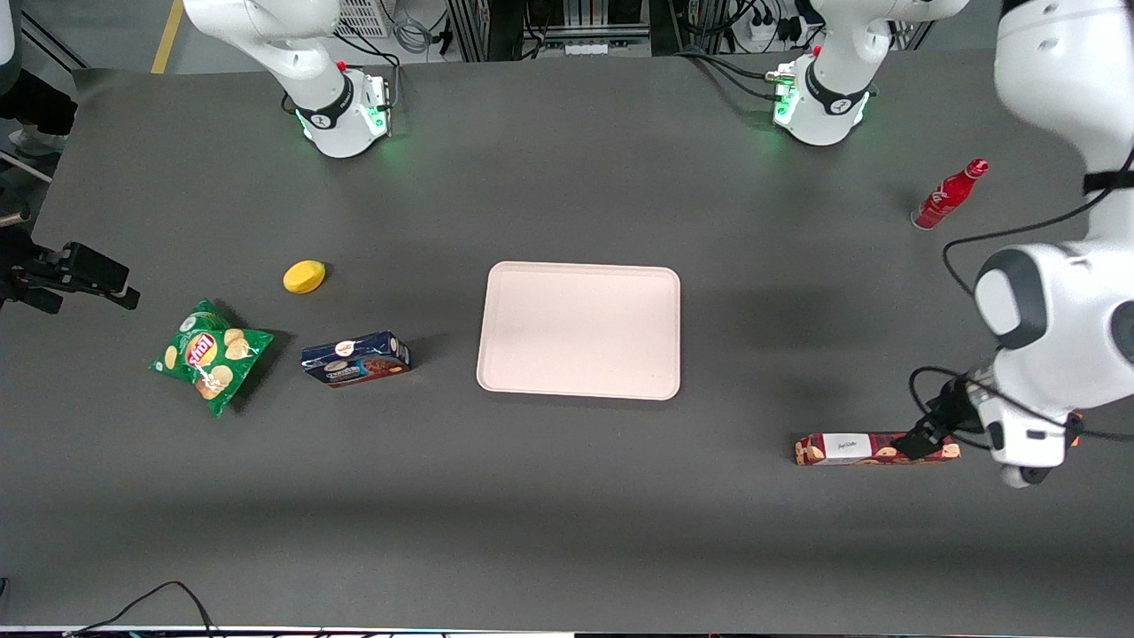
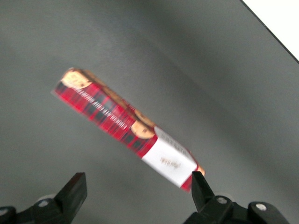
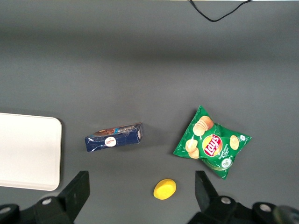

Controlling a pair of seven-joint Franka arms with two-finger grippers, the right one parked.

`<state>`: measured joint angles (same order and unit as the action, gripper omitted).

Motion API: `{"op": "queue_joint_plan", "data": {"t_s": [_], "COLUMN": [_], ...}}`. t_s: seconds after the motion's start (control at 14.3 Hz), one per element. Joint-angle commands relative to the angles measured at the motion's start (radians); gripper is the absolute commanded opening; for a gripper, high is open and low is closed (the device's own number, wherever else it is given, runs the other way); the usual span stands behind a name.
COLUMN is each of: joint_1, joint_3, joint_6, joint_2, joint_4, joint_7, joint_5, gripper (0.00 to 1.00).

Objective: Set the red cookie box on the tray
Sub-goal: 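Close the left gripper on the end of the shortbread box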

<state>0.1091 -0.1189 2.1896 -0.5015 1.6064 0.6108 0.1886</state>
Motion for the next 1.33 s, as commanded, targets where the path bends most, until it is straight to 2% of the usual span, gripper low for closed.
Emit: {"op": "queue_joint_plan", "data": {"t_s": [0.0, 0.14, 0.35, 0.91, 1.26], "joint_1": [0.009, 0.009, 0.009, 0.009, 0.008], "joint_3": [-0.013, -0.013, -0.013, -0.015, -0.013], "joint_6": [0.055, 0.087, 0.088, 0.124, 0.206], "joint_2": [-0.121, -0.149, -0.153, -0.181, -0.193], "joint_4": [-0.069, -0.066, -0.056, -0.037, 0.001], "joint_7": [0.027, 0.033, 0.065, 0.107, 0.103], "joint_5": [0.015, 0.026, 0.083, 0.081, 0.083], "gripper": [1.0, 1.0, 1.0, 1.0, 1.0]}}
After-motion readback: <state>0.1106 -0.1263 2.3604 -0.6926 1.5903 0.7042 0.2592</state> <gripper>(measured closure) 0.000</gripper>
